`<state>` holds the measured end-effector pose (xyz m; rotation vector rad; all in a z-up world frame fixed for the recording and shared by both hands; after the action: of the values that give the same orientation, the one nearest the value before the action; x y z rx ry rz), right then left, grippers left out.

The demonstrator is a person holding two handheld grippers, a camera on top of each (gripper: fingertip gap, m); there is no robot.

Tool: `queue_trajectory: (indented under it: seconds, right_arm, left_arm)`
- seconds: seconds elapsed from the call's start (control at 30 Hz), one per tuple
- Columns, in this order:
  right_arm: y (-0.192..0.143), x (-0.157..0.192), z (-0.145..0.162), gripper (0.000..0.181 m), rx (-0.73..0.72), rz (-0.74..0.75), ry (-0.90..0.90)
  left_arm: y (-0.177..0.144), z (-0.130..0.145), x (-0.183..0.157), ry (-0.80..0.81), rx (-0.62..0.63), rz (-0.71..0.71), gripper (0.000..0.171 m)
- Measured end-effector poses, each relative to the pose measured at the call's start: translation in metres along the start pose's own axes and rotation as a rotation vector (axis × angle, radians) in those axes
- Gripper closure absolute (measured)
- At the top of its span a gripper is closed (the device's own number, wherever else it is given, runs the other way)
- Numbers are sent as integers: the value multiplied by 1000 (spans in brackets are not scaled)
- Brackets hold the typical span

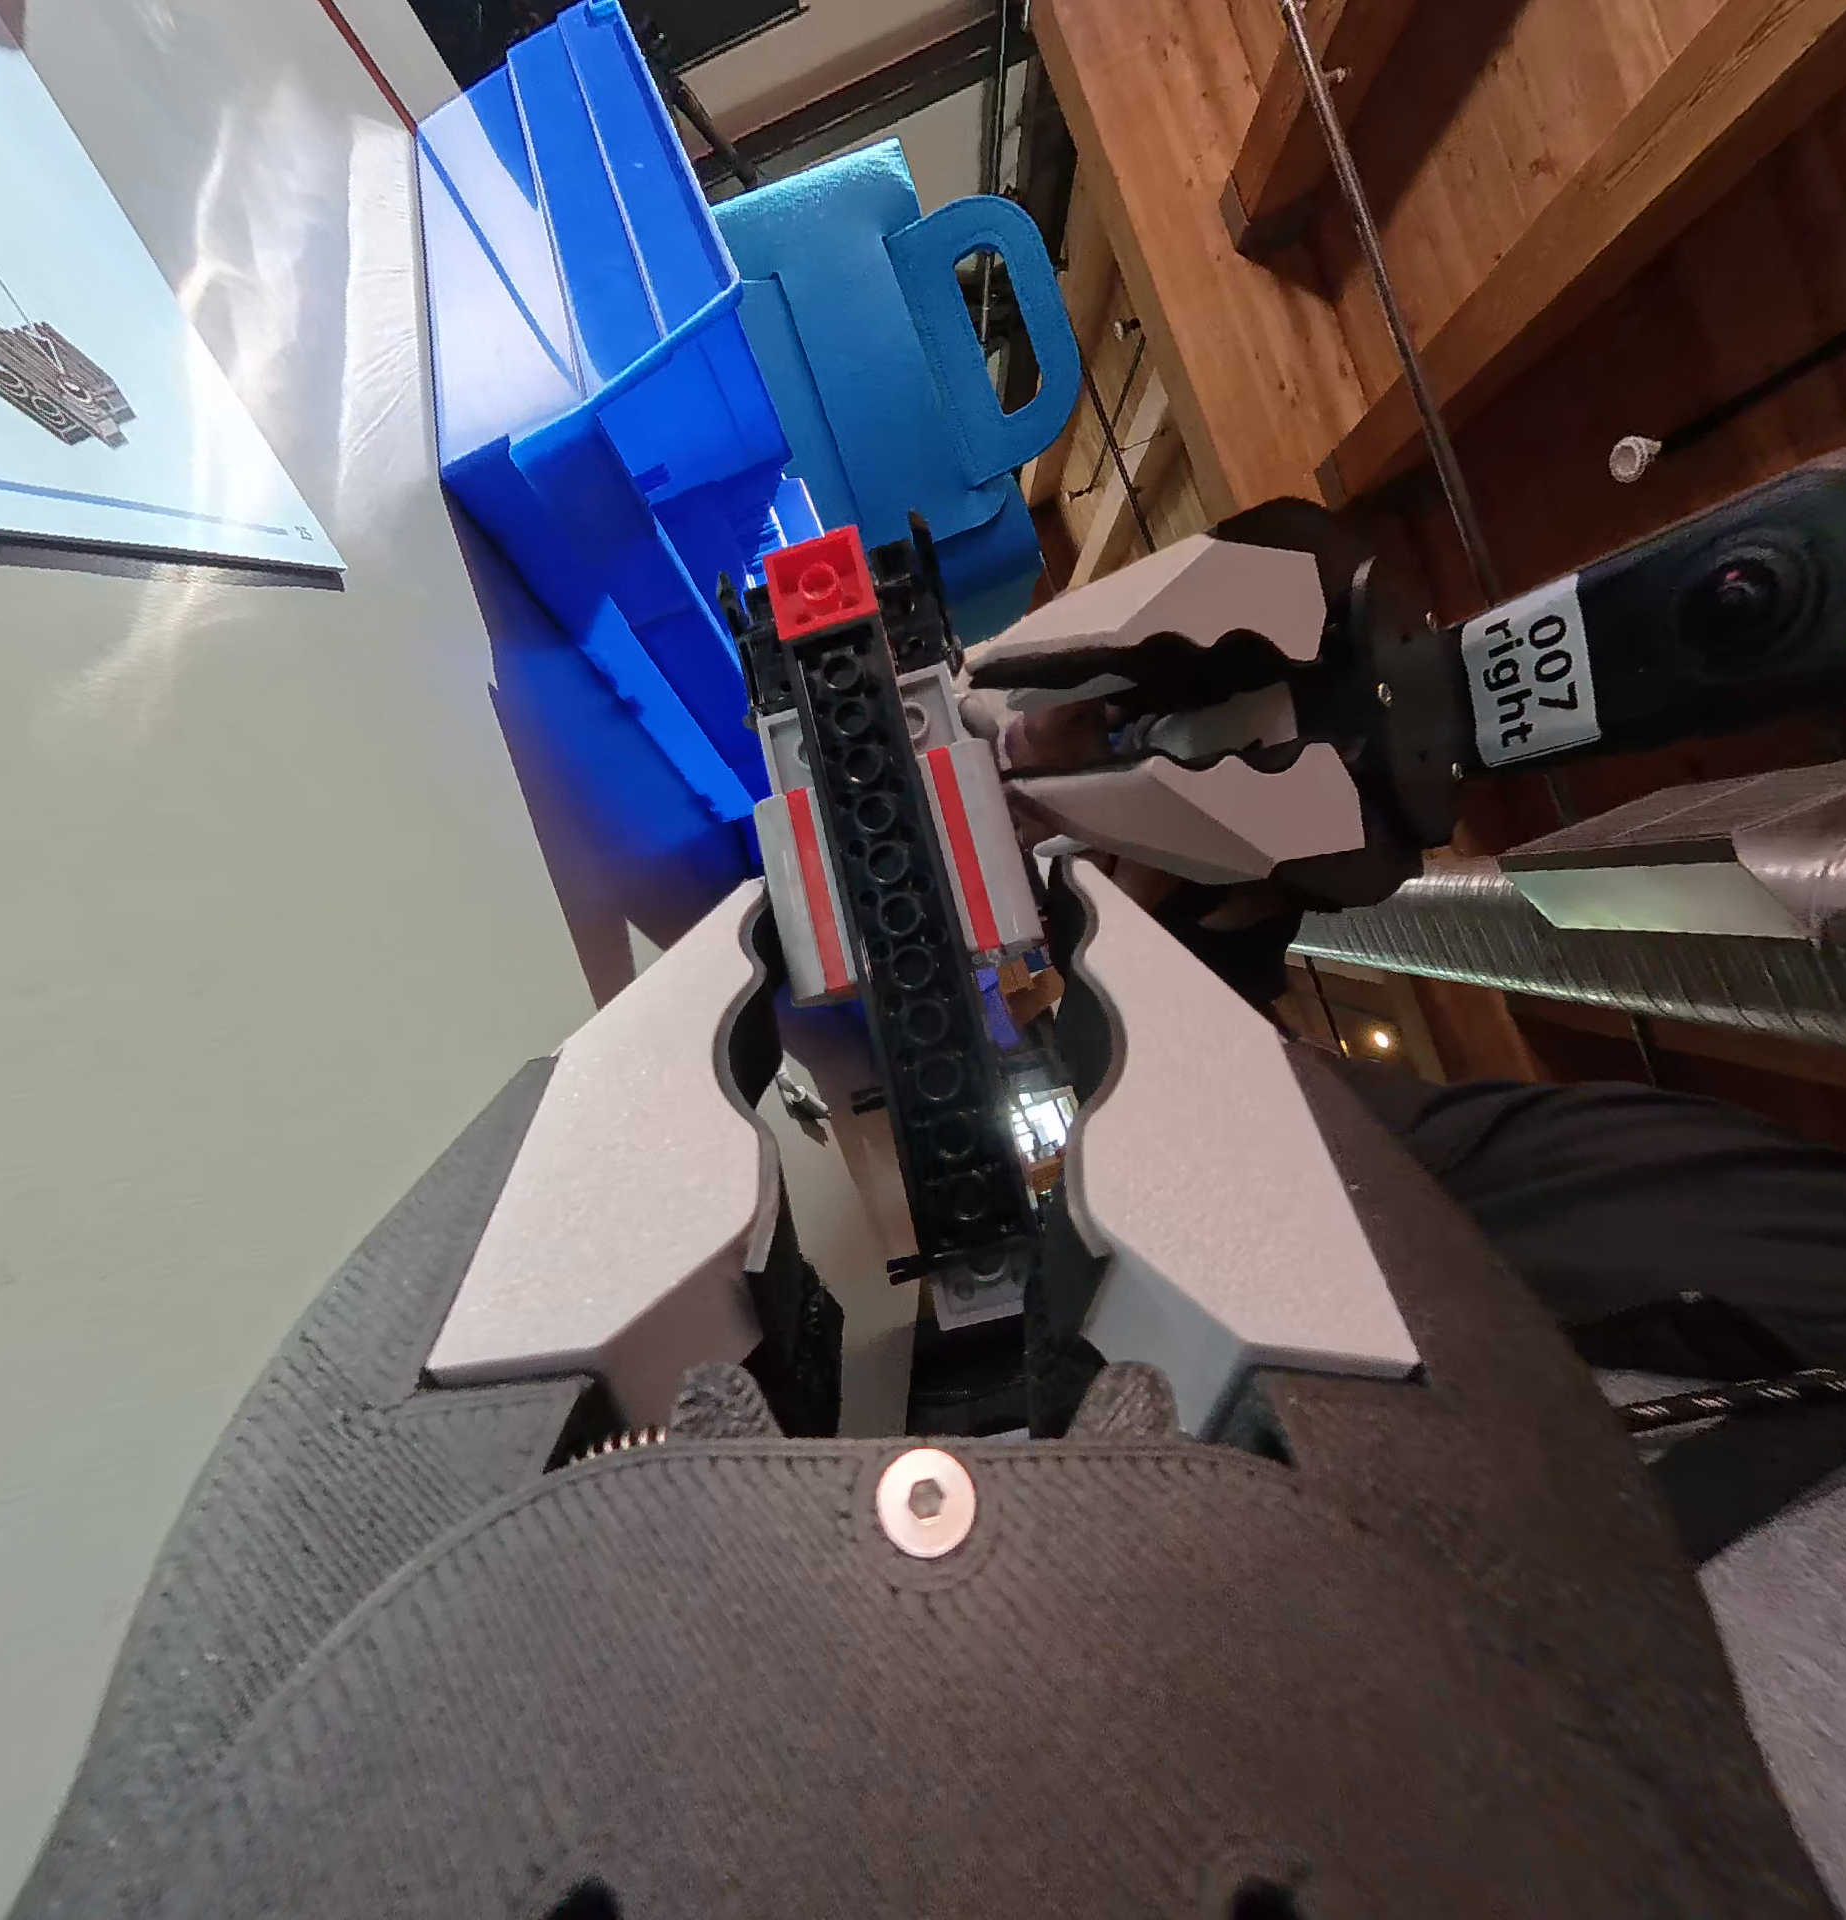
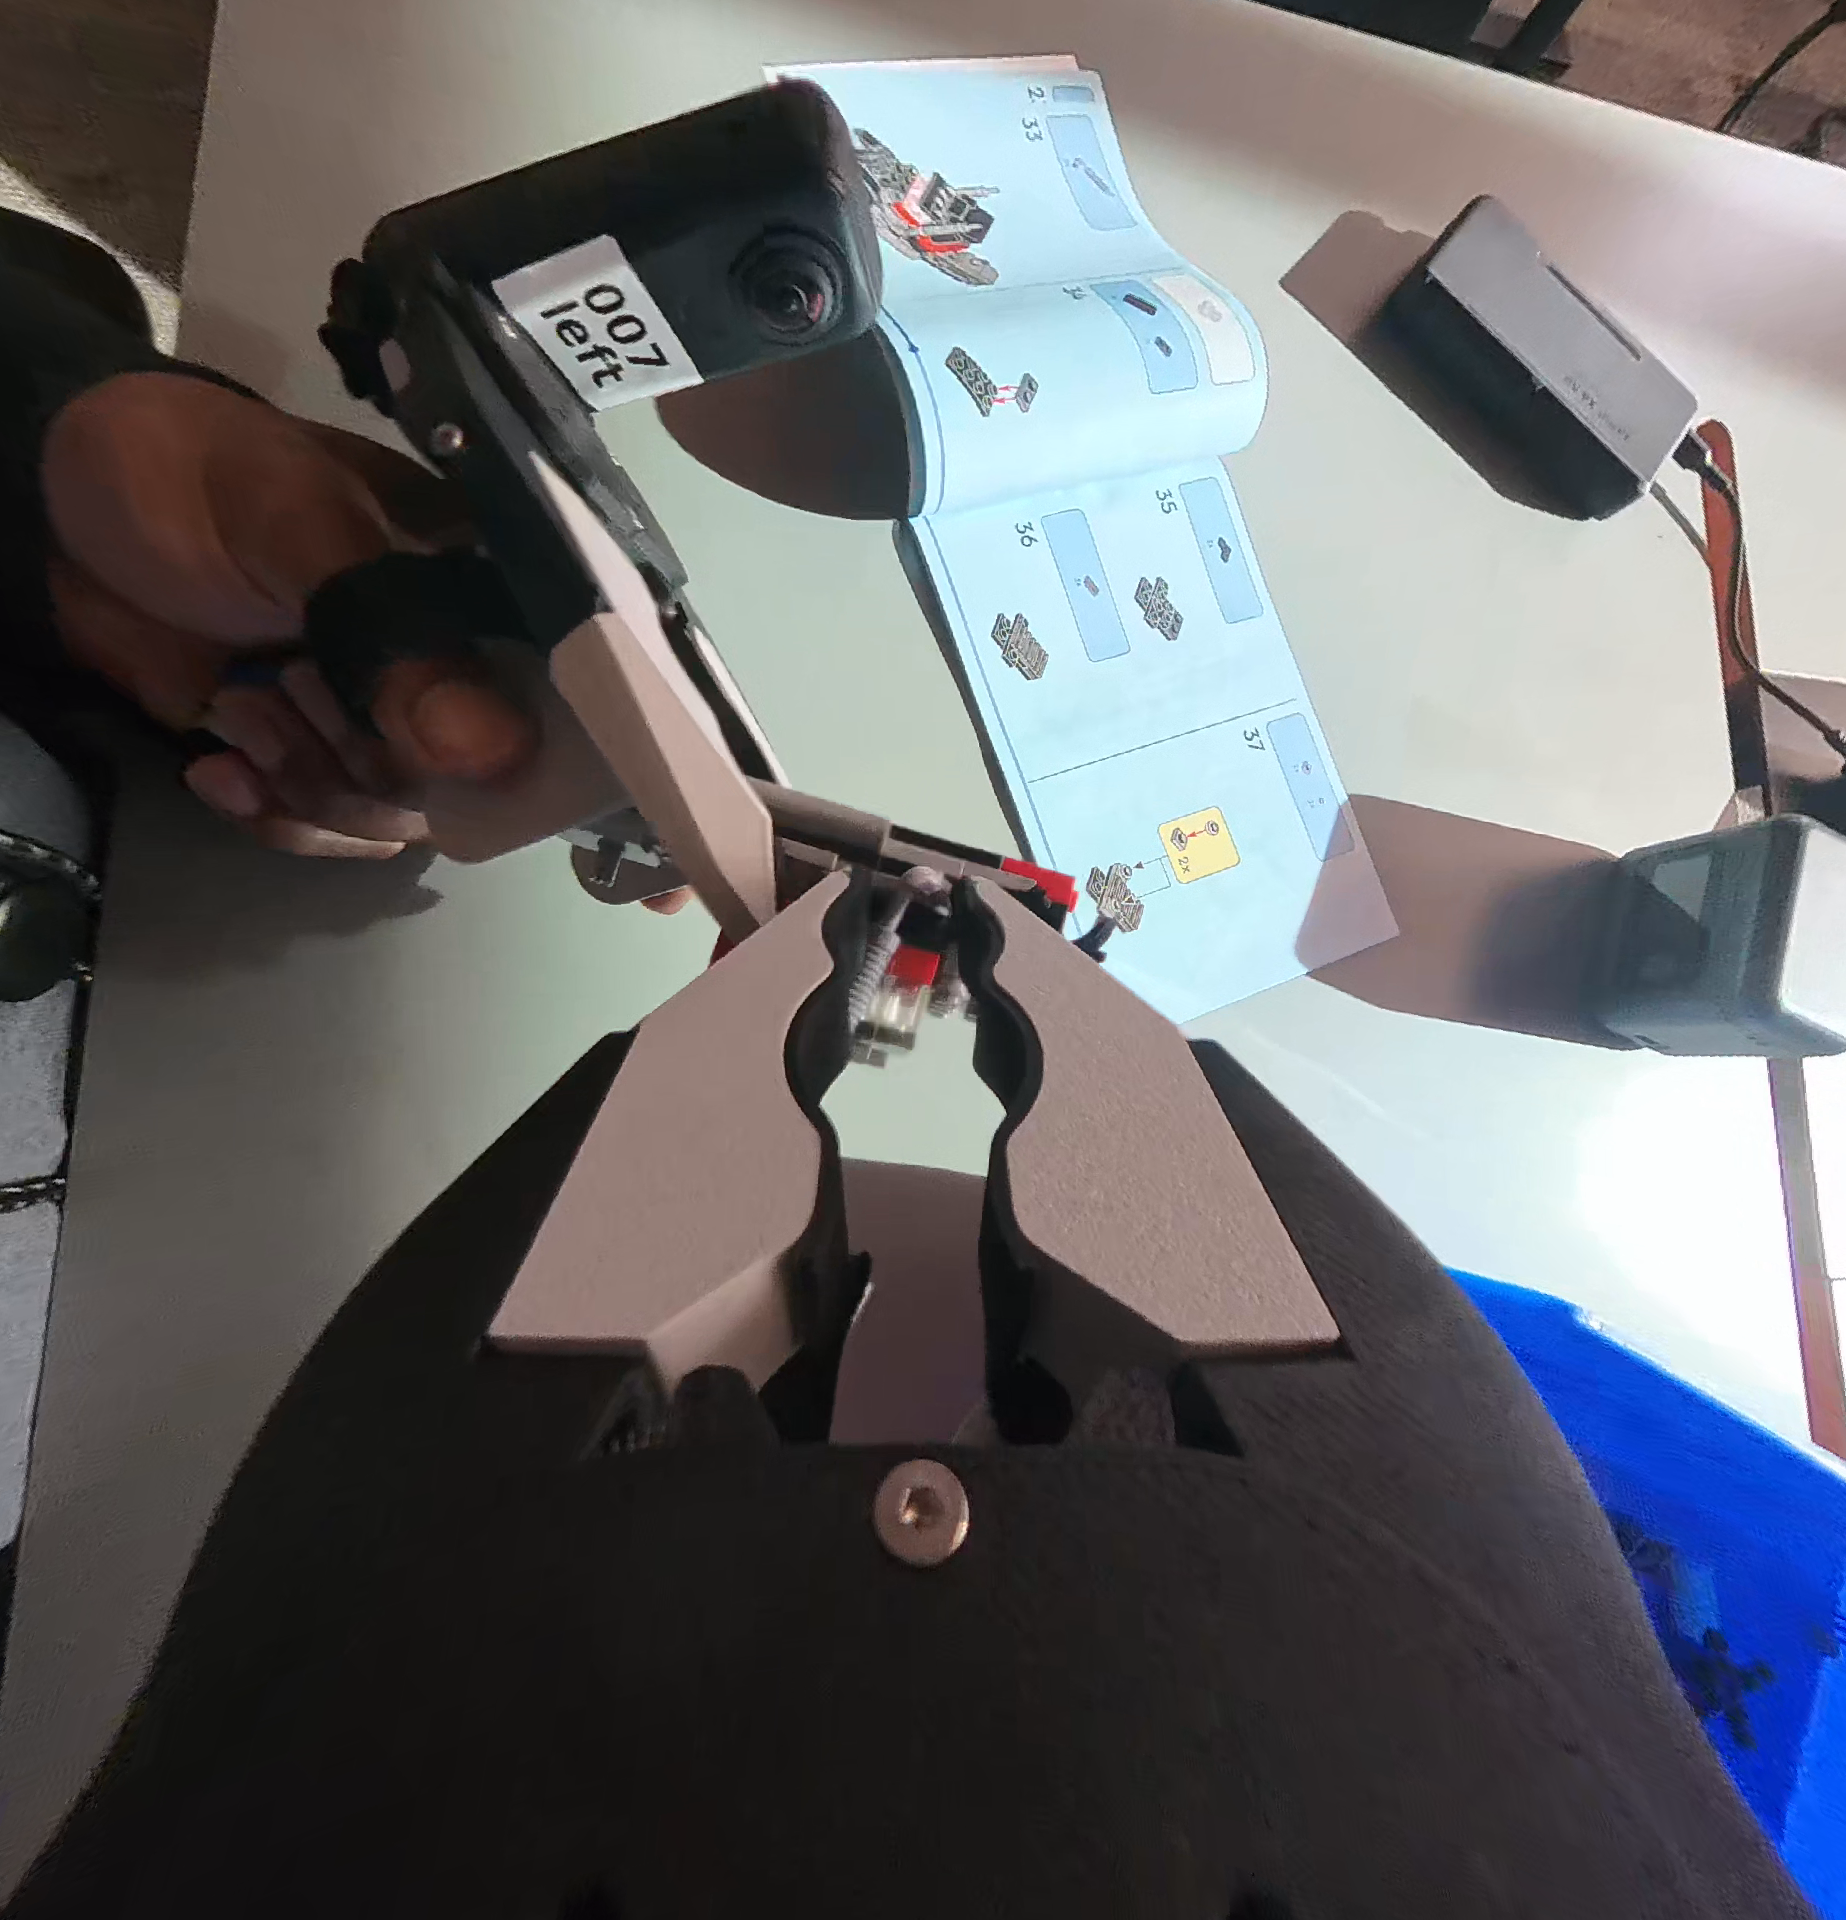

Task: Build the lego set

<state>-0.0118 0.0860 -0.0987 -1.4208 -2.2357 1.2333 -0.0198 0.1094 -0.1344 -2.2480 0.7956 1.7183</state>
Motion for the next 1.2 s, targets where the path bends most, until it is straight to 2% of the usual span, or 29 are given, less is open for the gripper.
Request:
queue_trajectory:
  seconds: [0.3,0.73,0.87,1.03,1.2]
  right_arm:
    - [2,1,3,170,50,1,66]
    - [3,2,4,175,36,47,24]
    - [-1,8,-1,175,-13,-17,84]
    - [-5,14,-7,176,-118,-180,284]
    - [-4,14,-2,175,-134,-264,410]
  left_arm:
    - [-1,0,2,104,3,-77,120]
    - [-2,0,6,150,9,-132,120]
    - [-3,-2,6,133,0,-124,120]
    - [-3,-2,5,134,-2,-113,120]
    - [-3,-2,5,133,1,-114,120]
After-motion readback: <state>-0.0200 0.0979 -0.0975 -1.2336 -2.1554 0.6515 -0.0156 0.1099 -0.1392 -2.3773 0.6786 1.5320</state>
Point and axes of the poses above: each gripper's, where its closed fingertips meet, y out along the fingers, z out of its underside, x = y × z across the jaws, the point moved 2 cm from there along -y, back along the fingers, and after that the axes turned 3 degrees about -y, right-handed, at the moved point
